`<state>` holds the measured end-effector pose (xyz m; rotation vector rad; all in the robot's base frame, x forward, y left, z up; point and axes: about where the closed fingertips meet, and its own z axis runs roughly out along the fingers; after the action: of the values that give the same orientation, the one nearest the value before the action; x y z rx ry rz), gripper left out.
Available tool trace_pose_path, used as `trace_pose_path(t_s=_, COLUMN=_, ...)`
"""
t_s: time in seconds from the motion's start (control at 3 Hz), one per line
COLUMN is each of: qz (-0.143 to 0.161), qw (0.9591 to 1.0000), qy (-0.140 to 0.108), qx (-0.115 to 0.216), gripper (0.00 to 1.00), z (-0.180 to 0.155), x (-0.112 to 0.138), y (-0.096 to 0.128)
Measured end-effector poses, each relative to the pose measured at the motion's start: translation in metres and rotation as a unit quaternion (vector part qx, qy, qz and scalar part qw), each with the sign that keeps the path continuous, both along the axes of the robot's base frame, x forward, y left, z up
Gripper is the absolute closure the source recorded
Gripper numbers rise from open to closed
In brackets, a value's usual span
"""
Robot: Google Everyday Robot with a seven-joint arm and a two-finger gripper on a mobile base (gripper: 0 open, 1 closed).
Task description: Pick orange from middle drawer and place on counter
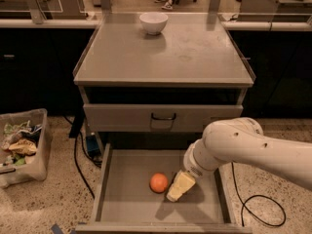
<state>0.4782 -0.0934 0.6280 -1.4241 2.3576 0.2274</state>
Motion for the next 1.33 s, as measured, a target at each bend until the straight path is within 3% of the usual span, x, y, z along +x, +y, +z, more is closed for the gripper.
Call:
trace_pose_path(t_s=0.33, qz=-0.004, qw=0.9999, qy=0.007, qx=0.014, gripper=0.0, z=-0.011, x=0.001, y=0.003)
trace_pose_path(t_s=0.67, qz=-0.015, qw=0.9996, qy=0.018, qx=0.016, gripper=0.0, z=-0.054, x=0.014, y=0.009)
trace_pose_path(t_s=1.0, qz=-0.024, qw=0.9988, qy=0.04, qx=0.013, gripper=0.0, z=-0.133, x=0.039, y=0.052)
trace_pose_path(t_s=1.33, qz=-0.024, qw=0.9988, qy=0.04, qx=0.013, gripper=0.0, z=-0.133, x=0.039, y=0.052)
